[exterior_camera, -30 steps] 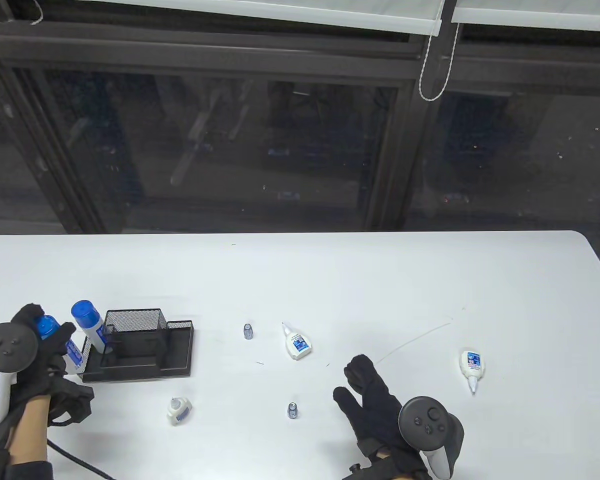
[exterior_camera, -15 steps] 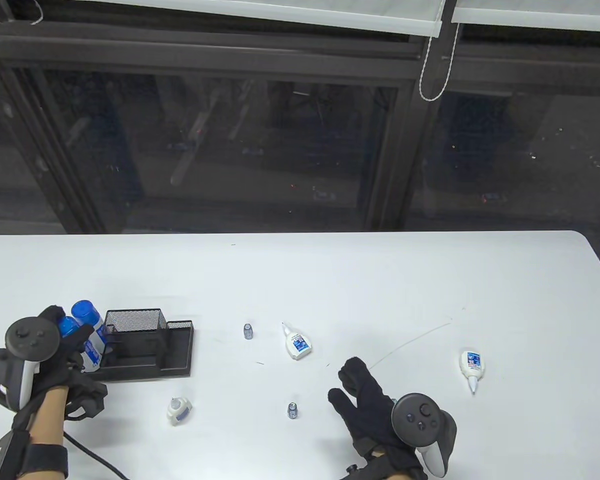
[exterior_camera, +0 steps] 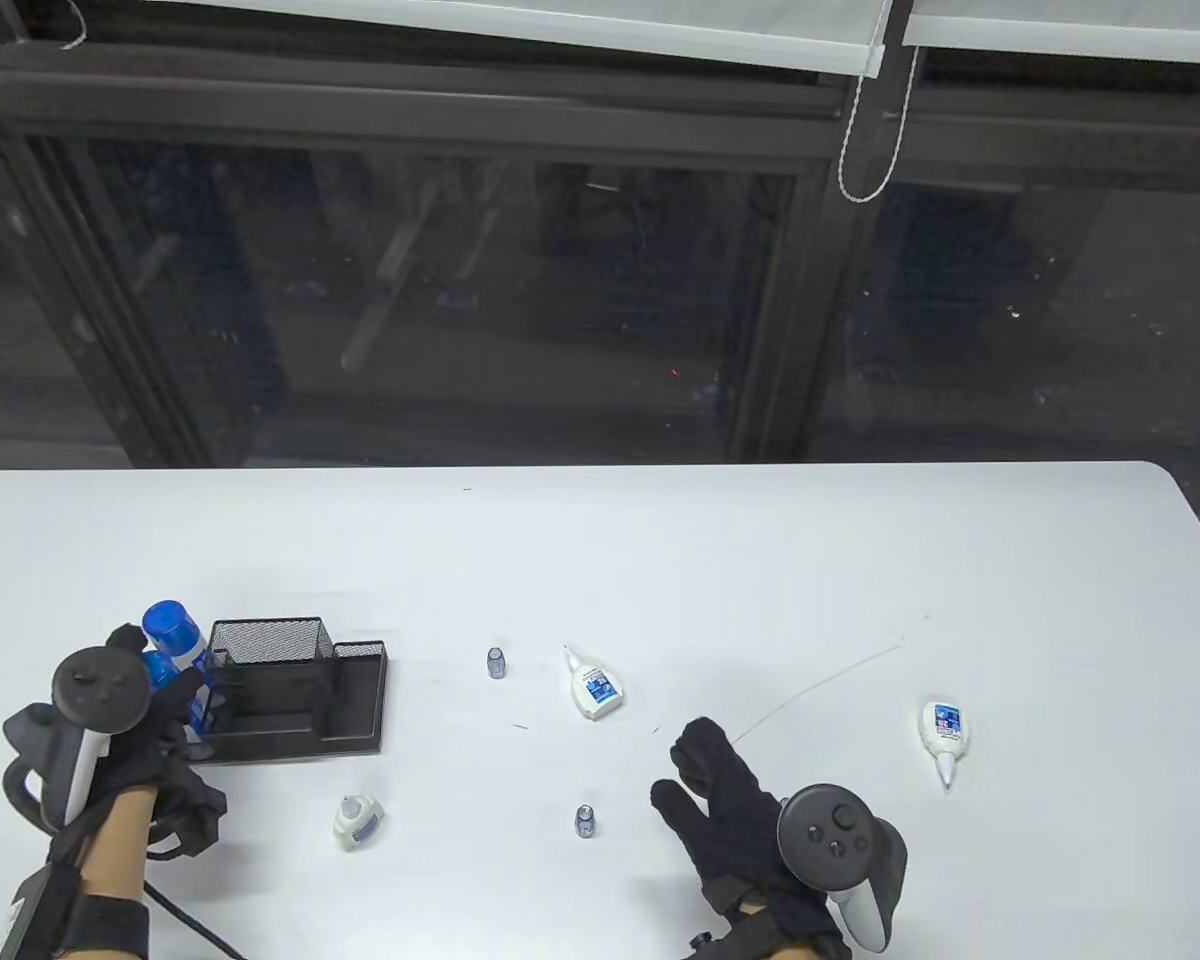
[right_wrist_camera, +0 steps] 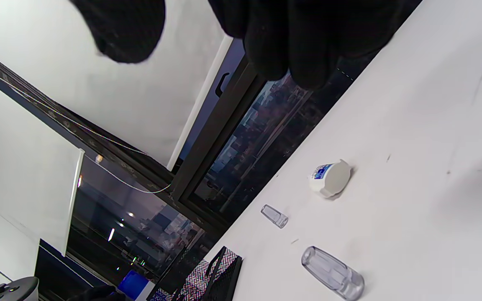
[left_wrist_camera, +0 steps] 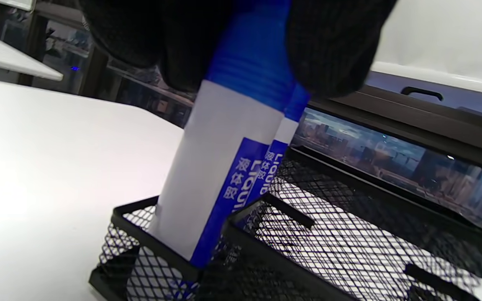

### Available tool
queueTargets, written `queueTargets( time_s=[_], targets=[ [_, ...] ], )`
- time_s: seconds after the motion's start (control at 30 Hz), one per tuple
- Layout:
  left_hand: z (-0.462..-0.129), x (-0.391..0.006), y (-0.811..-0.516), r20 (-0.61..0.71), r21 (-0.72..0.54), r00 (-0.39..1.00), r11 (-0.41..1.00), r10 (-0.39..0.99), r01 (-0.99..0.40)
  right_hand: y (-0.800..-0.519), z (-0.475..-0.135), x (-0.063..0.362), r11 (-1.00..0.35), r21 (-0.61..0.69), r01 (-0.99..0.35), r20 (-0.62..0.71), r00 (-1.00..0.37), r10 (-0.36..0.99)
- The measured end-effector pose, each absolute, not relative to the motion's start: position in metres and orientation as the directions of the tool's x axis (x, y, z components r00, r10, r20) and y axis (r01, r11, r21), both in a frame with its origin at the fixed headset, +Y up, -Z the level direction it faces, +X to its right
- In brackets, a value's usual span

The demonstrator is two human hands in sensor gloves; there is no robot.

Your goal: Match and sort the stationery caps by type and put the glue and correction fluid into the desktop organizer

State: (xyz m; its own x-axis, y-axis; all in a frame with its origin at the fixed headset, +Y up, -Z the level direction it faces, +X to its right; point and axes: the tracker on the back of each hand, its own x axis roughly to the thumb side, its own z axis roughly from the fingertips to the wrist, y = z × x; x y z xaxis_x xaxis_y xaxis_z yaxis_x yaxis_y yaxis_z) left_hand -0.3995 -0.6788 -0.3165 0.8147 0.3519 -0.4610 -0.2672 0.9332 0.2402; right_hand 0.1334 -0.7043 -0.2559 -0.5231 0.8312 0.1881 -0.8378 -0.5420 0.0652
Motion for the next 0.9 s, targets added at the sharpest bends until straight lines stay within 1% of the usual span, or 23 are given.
queueTargets(
  time_s=[0.1,0.2,0.27,0.33,0.4,0.47,0.57,0.67,0.73,0.9],
  targets=[
    [-0.309,-0.387,-0.665,-0.390,0.261,0.872,0.944,0.295,-0.202,-0.704,-0.256,0.133,-0.545,0.066,-0.836,0.189,-0.525,0.830],
    [-0.299,-0.368,-0.643,-0.280,0.303,0.928,0.940,0.244,-0.155,-0.705,-0.256,0.133,-0.546,0.071,-0.835,0.192,-0.526,0.829],
    [-0.292,-0.353,-0.628,-0.186,0.304,0.959,0.941,0.214,-0.151,-0.705,-0.256,0.133,-0.546,0.073,-0.834,0.194,-0.525,0.828],
    [-0.286,-0.339,-0.619,-0.109,0.305,0.973,0.939,0.201,-0.160,-0.705,-0.256,0.133,-0.547,0.070,-0.834,0.194,-0.527,0.828],
    [-0.281,-0.326,-0.617,-0.025,0.270,0.980,0.945,0.196,-0.183,-0.705,-0.256,0.133,-0.544,0.068,-0.836,0.192,-0.524,0.830],
    [-0.277,-0.315,-0.624,0.026,0.205,0.977,0.956,0.210,-0.211,-0.705,-0.256,0.134,-0.542,0.069,-0.837,0.190,-0.523,0.831],
    [-0.273,-0.303,-0.650,0.063,0.119,0.968,0.961,0.244,-0.250,-0.706,-0.256,0.133,-0.545,0.071,-0.835,0.187,-0.525,0.830],
    [-0.270,-0.298,-0.685,0.069,0.040,0.960,0.960,0.272,-0.275,-0.706,-0.256,0.132,-0.550,0.081,-0.831,0.187,-0.530,0.827],
    [-0.268,-0.296,-0.703,0.077,-0.007,0.952,0.955,0.296,-0.296,-0.706,-0.256,0.131,-0.553,0.084,-0.829,0.189,-0.531,0.826],
    [-0.268,-0.295,-0.738,0.069,-0.095,0.934,0.935,0.349,-0.342,-0.708,-0.257,0.129,-0.563,0.096,-0.821,0.182,-0.541,0.821]
  ],
)
